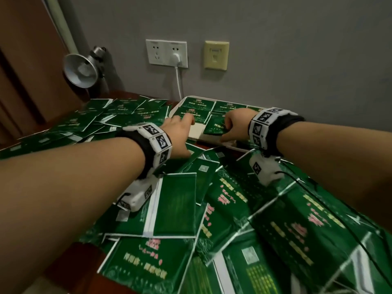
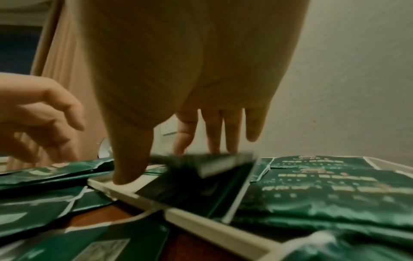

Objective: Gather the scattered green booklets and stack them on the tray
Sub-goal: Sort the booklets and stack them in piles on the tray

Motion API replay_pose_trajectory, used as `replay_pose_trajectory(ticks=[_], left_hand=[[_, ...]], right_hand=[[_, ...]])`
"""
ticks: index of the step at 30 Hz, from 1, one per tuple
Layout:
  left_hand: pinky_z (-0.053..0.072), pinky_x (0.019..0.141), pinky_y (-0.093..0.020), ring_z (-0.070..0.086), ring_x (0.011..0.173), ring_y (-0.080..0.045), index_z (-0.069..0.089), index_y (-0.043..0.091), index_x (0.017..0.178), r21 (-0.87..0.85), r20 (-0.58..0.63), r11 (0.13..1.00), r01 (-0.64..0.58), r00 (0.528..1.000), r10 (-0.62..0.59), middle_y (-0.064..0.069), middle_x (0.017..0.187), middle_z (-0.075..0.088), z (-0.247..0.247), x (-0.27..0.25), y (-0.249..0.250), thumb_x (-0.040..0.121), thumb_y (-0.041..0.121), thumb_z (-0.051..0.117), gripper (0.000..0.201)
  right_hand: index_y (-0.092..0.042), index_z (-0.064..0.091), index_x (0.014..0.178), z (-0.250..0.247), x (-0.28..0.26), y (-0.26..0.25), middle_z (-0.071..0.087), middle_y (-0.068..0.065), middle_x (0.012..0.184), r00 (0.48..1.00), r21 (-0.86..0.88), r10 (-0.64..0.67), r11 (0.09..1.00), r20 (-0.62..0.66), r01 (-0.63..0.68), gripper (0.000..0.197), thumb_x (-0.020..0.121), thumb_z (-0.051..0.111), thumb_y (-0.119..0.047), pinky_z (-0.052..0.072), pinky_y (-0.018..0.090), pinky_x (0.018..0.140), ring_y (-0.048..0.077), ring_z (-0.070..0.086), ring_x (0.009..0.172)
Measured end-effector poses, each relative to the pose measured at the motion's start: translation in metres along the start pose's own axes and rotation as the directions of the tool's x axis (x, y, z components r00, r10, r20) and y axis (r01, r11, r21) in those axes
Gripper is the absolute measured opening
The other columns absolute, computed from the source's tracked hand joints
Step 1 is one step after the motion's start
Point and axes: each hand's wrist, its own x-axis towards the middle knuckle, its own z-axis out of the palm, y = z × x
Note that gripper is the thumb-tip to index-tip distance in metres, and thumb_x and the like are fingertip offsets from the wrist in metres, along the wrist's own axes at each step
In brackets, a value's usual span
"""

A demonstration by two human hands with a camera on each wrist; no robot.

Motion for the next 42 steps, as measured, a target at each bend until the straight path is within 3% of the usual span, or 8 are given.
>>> replay_pose_trajectory(ticks=[3, 8, 13, 22, 28, 31, 35, 42], left_hand=[[0.042, 0.097, -0.041, 0.042, 0.119, -0.029, 0.032, 0.020, 0.133, -0.004, 0.028, 1.000, -0.013, 1.000, 0.013, -0.011, 0.128, 0.045, 0.004, 0.005, 0.000, 0.073, 0.032, 0.077, 0.076], [0.041, 0.099, -0.044, 0.041, 0.120, -0.032, 0.040, 0.018, 0.128, 0.075, 0.071, 0.996, -0.037, 0.997, 0.031, -0.014, 0.128, 0.045, -0.006, -0.015, 0.010, 0.079, 0.035, 0.069, 0.059], [0.042, 0.097, -0.036, 0.045, 0.119, -0.031, 0.051, 0.021, 0.127, 0.116, 0.102, 0.988, -0.105, 0.990, 0.094, -0.012, 0.126, 0.047, -0.012, -0.074, 0.028, 0.084, 0.043, 0.067, 0.051], [0.038, 0.102, -0.050, 0.033, 0.128, -0.039, 0.038, 0.015, 0.135, 0.098, 0.088, 0.994, 0.039, 0.995, -0.047, -0.018, 0.137, 0.035, 0.047, -0.172, 0.037, 0.068, 0.079, 0.058, 0.095], [0.043, 0.095, -0.045, 0.044, 0.121, -0.038, 0.041, 0.010, 0.128, 0.046, 0.049, 0.998, 0.051, 0.997, -0.053, -0.016, 0.130, 0.043, 0.036, -0.176, 0.047, 0.081, 0.045, 0.066, 0.064], [0.049, 0.086, -0.037, 0.056, 0.108, -0.032, 0.049, 0.009, 0.121, -0.094, 0.064, 0.995, 0.038, 0.997, -0.032, -0.014, 0.121, 0.055, 0.023, -0.173, 0.038, 0.086, 0.021, 0.059, 0.038], [0.047, 0.072, -0.029, 0.061, 0.097, -0.027, 0.065, 0.011, 0.102, -0.253, 0.011, 0.965, 0.068, 0.998, -0.067, -0.009, 0.102, 0.065, 0.009, -0.178, 0.018, 0.089, 0.018, 0.054, 0.019], [0.040, 0.063, -0.026, 0.056, 0.076, -0.021, 0.056, 0.021, 0.074, -0.510, -0.185, 0.853, 0.113, 0.954, -0.237, 0.002, 0.074, 0.058, -0.007, -0.189, -0.019, 0.083, 0.012, 0.055, 0.013]], right_hand=[[-0.010, 0.065, 0.106, 0.003, 0.011, -0.004, 0.067, 0.012, 0.102, 1.000, 0.009, 0.023, 1.000, 0.006, -0.023, 0.053, 0.073, 0.075, -0.051, 0.054, 0.038, 0.077, 0.030, 0.063, 0.090], [-0.019, 0.063, 0.110, 0.000, -0.032, -0.001, 0.063, 0.004, 0.113, 0.997, 0.038, -0.012, 0.999, -0.073, 0.015, 0.029, 0.086, 0.066, -0.035, 0.042, 0.028, 0.073, 0.025, 0.058, 0.099], [-0.024, 0.061, 0.111, 0.003, -0.113, -0.016, 0.063, 0.001, 0.114, 0.993, -0.070, -0.118, 0.990, 0.012, 0.119, 0.028, 0.086, 0.065, -0.035, 0.047, 0.029, 0.080, 0.024, 0.059, 0.101], [-0.020, 0.052, 0.120, 0.041, -0.197, -0.077, 0.064, 0.002, 0.105, 0.968, -0.134, -0.190, 0.968, 0.165, 0.213, 0.064, 0.070, 0.076, -0.052, 0.049, 0.029, 0.072, 0.022, 0.061, 0.088], [-0.022, 0.050, 0.118, 0.047, -0.215, -0.081, 0.062, -0.001, 0.090, 0.968, -0.240, -0.215, 0.940, 0.131, 0.241, 0.061, 0.075, 0.066, -0.061, 0.049, 0.030, 0.064, 0.022, 0.059, 0.078], [-0.016, 0.049, 0.119, 0.040, -0.221, -0.088, 0.058, 0.002, 0.084, 0.954, -0.443, -0.254, 0.845, 0.157, 0.298, 0.042, 0.088, 0.057, -0.043, 0.043, 0.030, 0.060, 0.025, 0.055, 0.073], [-0.014, 0.056, 0.110, 0.036, -0.217, -0.102, 0.065, 0.005, 0.097, 0.932, -0.561, -0.339, 0.750, 0.128, 0.350, 0.024, 0.091, 0.052, -0.028, 0.043, 0.030, 0.063, 0.028, 0.063, 0.084], [-0.017, 0.064, 0.093, 0.009, -0.201, -0.116, 0.063, 0.005, 0.084, 0.979, -0.137, -0.077, 0.989, -0.191, 0.051, 0.018, 0.081, 0.053, -0.026, 0.047, 0.028, 0.062, 0.028, 0.059, 0.075]])
